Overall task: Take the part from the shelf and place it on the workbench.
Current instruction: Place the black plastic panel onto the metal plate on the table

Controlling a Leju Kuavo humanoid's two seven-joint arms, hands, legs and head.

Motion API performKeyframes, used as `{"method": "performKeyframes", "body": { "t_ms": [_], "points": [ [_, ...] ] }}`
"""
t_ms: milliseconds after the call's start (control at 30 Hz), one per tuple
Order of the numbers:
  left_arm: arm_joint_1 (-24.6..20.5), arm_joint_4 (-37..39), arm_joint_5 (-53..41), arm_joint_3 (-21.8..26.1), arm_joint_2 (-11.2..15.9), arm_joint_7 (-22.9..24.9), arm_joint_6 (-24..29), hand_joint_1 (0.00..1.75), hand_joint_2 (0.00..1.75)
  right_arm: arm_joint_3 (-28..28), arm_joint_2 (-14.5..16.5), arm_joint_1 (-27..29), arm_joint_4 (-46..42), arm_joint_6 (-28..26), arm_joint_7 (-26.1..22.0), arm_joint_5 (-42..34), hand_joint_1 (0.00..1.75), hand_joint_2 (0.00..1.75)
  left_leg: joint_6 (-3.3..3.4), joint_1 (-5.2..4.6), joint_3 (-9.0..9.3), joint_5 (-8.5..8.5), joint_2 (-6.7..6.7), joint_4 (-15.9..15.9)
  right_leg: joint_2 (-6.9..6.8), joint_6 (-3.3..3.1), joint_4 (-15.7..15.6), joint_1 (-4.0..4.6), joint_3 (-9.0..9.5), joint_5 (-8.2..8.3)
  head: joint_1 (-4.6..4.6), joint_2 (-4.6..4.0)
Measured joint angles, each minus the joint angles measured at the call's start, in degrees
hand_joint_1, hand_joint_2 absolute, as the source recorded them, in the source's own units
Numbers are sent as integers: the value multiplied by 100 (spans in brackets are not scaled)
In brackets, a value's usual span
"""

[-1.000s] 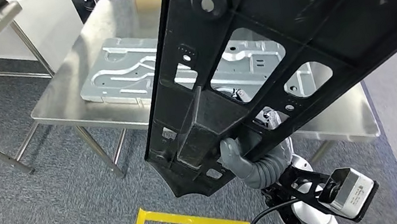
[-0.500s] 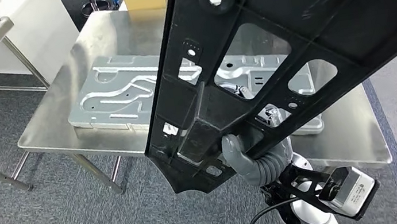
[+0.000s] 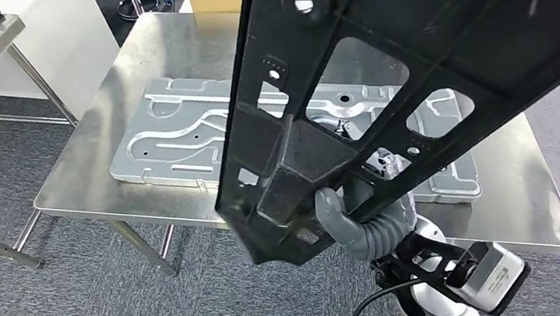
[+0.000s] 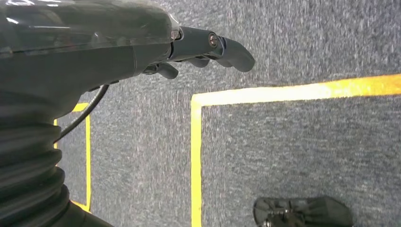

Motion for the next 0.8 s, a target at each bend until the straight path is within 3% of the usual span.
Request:
{"method": "performKeyframes", "body": {
  "t_ms": [67, 100, 233, 300, 367, 400, 433, 467, 533, 600, 733, 800],
  "points": [
    [1, 1, 9, 2, -14, 6, -7, 0, 175, -39, -30, -6, -91, -45, -17, 130, 175, 175, -29, -23, 37, -29, -11, 0, -4, -79, -728, 40, 305, 328, -1, 0],
    [1, 2, 11, 3, -20, 9, -9, 0, 175, -57, -40, -9, -129, -57, -26, 157, 175, 175, -52, -27, 43, -41, -12, -2, -4, -104, -904, 60, 376, 375, -1, 0],
    [0, 1, 14, 7, -17, 15, -12, 0, 175, -88, -69, -10, -229, -77, -45, 201, 175, 175, -172, -26, 51, -106, 4, 23, -1, -164, -1054, 34, 436, 418, -4, 1],
    [1, 0, 18, 12, -11, 15, -11, 0, 175, -92, -73, -12, -259, -105, -61, 311, 175, 175, -223, -17, -120, -372, 11, 443, -15, -205, -1118, 0, 482, 447, -17, 1],
    [15, 0, 30, 29, -13, 11, -6, 0, 175, -95, -86, -15, -273, -173, -74, 587, 175, 175, -273, -1, -463, -720, 11, 1182, -20, -231, -1119, 5, 487, 442, -28, 0],
    [24, 0, 39, 43, -13, 5, -1, 0, 175, -97, -100, -18, -284, -216, -66, 773, 175, 175, -296, 6, -595, -797, 12, 1453, -20, -231, -1116, 6, 487, 438, -28, 0],
    [32, 0, 50, 58, -14, -1, 4, 0, 175, -98, -120, -33, -300, -261, -40, 961, 175, 175, -315, 15, -645, -767, 12, 1538, -19, -228, -1111, 5, 488, 433, -28, 0],
    [35, 0, 60, 73, -14, -6, 8, 0, 175, -98, -147, -66, -321, -310, 6, 1145, 175, 175, -328, 25, -586, -632, 14, 1397, -17, -220, -1102, 1, 491, 426, -29, 0],
    [27, 0, 78, 102, -16, -7, 12, 0, 175, -98, -210, -194, -354, -412, 119, 1443, 175, 175, -334, 50, -258, -248, 19, 680, -9, -182, -1058, -4, 492, 394, -28, 0],
    [9, 0, 91, 131, -26, 0, 13, 0, 175, -99, -288, -354, -375, -503, 224, 1670, 175, 175, -281, 42, -8, -66, 18, 131, 0, -122, -984, 10, 462, 352, -24, 0],
    [10, 0, 119, 169, -67, 4, 5, 0, 175, -83, -489, -670, -383, -671, 493, 2261, 175, 175, -109, 19, 24, -45, 7, 16, -2, -7, -912, 6, 414, 304, -20, 1],
    [4, 0, 120, 178, -93, 4, 3, 0, 175, -66, -579, -814, -357, -737, 615, 2461, 175, 175, -41, 34, 30, -23, 11, -11, -5, 55, -566, -14, 257, 87, -18, 1]
  ]
}}
